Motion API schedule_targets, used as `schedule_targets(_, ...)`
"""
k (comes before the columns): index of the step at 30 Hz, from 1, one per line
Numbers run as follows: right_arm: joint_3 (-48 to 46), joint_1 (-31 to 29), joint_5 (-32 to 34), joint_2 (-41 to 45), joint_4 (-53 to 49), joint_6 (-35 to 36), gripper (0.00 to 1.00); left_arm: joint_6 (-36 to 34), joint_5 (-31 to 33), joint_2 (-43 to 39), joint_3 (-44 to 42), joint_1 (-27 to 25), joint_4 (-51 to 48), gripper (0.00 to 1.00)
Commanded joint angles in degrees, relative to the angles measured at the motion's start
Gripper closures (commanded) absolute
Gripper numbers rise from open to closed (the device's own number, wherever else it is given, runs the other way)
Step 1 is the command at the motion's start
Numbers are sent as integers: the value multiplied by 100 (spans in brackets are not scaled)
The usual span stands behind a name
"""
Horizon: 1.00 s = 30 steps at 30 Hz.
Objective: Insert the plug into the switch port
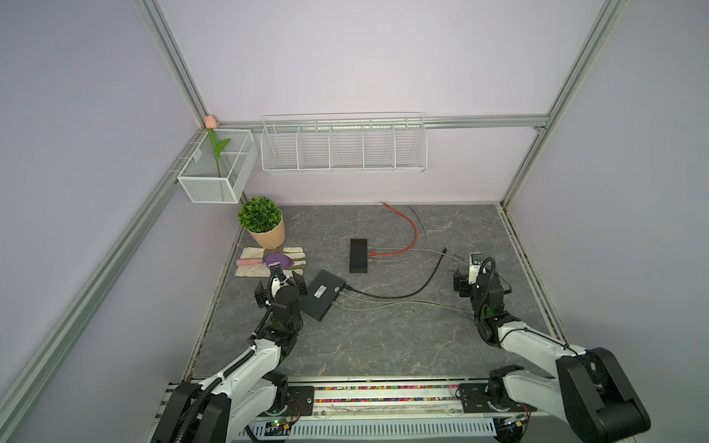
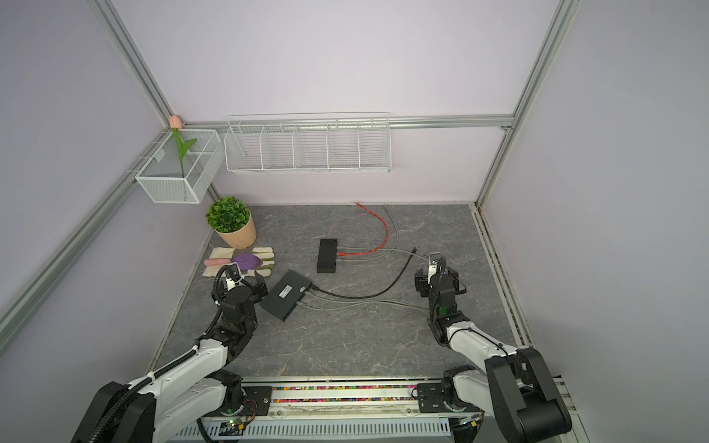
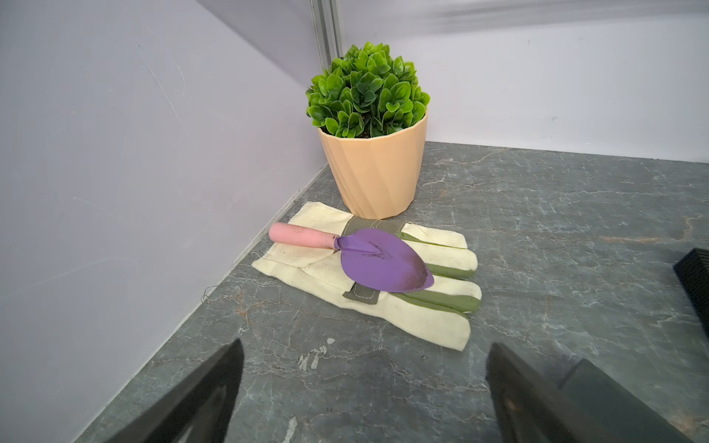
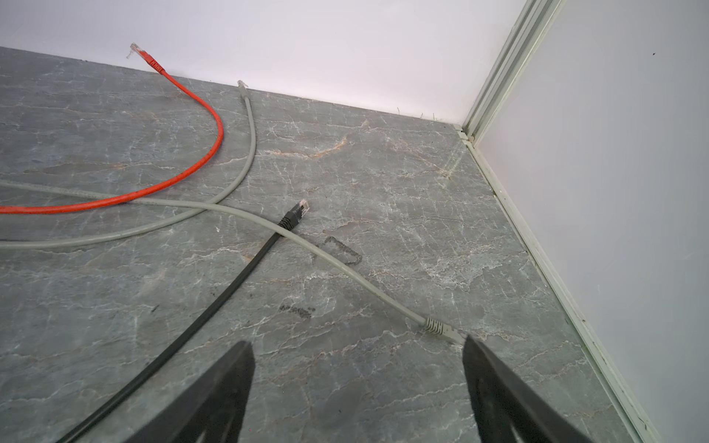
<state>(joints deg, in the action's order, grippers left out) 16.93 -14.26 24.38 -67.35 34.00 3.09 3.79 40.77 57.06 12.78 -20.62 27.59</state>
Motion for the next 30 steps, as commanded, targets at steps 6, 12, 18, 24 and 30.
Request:
schedule_targets(6, 16, 98, -62, -164, 278, 68, 12, -72, 13, 78, 20, 126, 390, 1)
schedule_targets(12, 62, 95, -83, -239, 277, 86, 12, -63, -60, 130, -38, 225, 619, 1)
schedule_targets(18, -100, 106, -71, -148, 540, 89, 12, -21, -21, 18, -348, 277, 955, 1)
schedule_targets(24, -217, 191, -5, -213, 921, 61, 12, -12, 36, -90, -489, 296, 1121, 1)
schedule_targets(30, -283, 213, 17, -424, 1421, 87, 12, -32, 170, -109, -715, 296, 1613, 0)
